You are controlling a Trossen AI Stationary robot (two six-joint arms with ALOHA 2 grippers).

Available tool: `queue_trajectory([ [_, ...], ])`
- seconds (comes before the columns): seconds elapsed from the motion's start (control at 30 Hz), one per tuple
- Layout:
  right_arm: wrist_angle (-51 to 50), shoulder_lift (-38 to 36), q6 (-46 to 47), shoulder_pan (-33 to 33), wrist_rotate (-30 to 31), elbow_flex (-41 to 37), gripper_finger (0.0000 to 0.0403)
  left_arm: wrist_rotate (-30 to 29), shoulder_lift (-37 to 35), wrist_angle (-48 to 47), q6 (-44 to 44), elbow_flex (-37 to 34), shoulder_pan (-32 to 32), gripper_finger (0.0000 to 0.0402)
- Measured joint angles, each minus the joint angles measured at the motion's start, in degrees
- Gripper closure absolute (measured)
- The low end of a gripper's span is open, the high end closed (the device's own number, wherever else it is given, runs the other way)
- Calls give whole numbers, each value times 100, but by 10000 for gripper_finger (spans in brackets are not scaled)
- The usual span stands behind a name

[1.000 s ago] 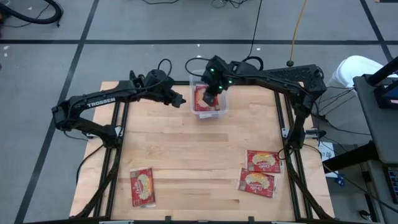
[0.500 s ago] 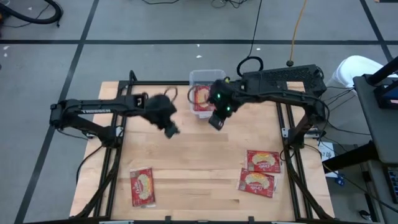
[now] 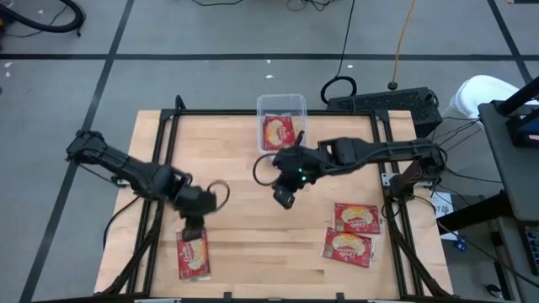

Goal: Sort popcorn bags into baskets
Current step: Put the red popcorn bag into the transparent container

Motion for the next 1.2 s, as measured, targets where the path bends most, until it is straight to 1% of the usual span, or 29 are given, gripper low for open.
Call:
queue_trajectory([
  [0.07,175,0,2,71,156,0,403,201,40,-2,362,-97,-269,309],
  [0.17,305,0,4,120,147,0,403,386,101,5,910,-281,-697,307],
  [0.23,285,-2,15,144,150,0,403,406,88,198,1273,-426,-993,294],
  [0.3,187,-1,104,204,147,0,403,377,128,472,1584,-593,-1246,269],
  [0.43,-68,-2,381,393,147,0,403,-216,157,1270,2052,-877,-1664,201],
  [0.5,-278,-2,487,518,139,0,403,-604,238,1371,2361,-980,-1794,171],
  [0.57,-494,-2,590,634,155,0,403,-859,364,1384,2617,-1064,-1829,148],
  [0.67,-850,-2,734,818,128,0,403,-1032,627,1513,3082,-1284,-1781,131],
  [0.8,-1178,-2,927,997,147,0,403,-1036,974,1942,3526,-1628,-1743,133],
  [1.07,-1271,-2,1092,1185,164,0,403,-986,1446,3215,3759,-2146,-1324,177],
  [1.13,-1271,-2,1073,1177,172,0,403,-1058,1518,3255,3652,-2194,-1135,187],
  [1.2,-1280,-2,1046,1165,174,0,403,-1201,1545,3091,3545,-2213,-906,198],
])
